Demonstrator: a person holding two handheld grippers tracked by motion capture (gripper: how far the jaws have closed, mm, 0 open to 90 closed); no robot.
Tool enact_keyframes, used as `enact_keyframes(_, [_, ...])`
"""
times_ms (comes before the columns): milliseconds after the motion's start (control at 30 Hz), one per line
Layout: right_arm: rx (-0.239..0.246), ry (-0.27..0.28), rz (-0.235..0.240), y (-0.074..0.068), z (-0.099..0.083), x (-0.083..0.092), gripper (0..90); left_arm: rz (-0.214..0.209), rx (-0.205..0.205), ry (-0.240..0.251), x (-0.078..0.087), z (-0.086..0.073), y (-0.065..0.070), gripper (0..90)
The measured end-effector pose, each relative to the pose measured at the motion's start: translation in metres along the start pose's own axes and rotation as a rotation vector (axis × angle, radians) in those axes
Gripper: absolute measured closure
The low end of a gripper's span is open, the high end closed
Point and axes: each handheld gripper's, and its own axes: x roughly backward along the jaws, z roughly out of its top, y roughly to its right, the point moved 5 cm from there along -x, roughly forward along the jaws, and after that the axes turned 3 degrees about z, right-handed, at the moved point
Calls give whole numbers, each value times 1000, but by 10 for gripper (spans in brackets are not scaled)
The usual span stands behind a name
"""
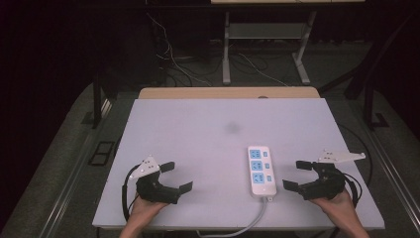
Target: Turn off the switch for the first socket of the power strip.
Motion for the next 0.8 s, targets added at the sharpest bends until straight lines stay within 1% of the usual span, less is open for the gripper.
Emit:
enact_keyframes(233, [5, -37, 9, 0, 3, -3, 13, 3, 1, 0, 0, 0, 0, 0])
enact_keyframes(267, [11, -51, 12, 0, 4, -5, 13, 3, 1, 0, 0, 0, 0, 0])
enact_keyframes(300, [11, -51, 12, 0, 4, -5, 13, 3, 1, 0, 0, 0, 0, 0])
enact_keyframes(533, [34, -107, 17, 0, 10, -13, 13, 1, 3, 1, 0, 0, -1, 0])
enact_keyframes(567, [34, -107, 17, 0, 10, -13, 13, 1, 3, 2, 0, 0, -1, 0])
enact_keyframes(600, [41, -122, 17, 0, 11, -14, 13, 2, 2, 2, 0, 0, -1, 0])
enact_keyframes(800, [61, -150, 18, 0, 16, -19, 13, 2, 5, 1, 0, 0, -1, 0])
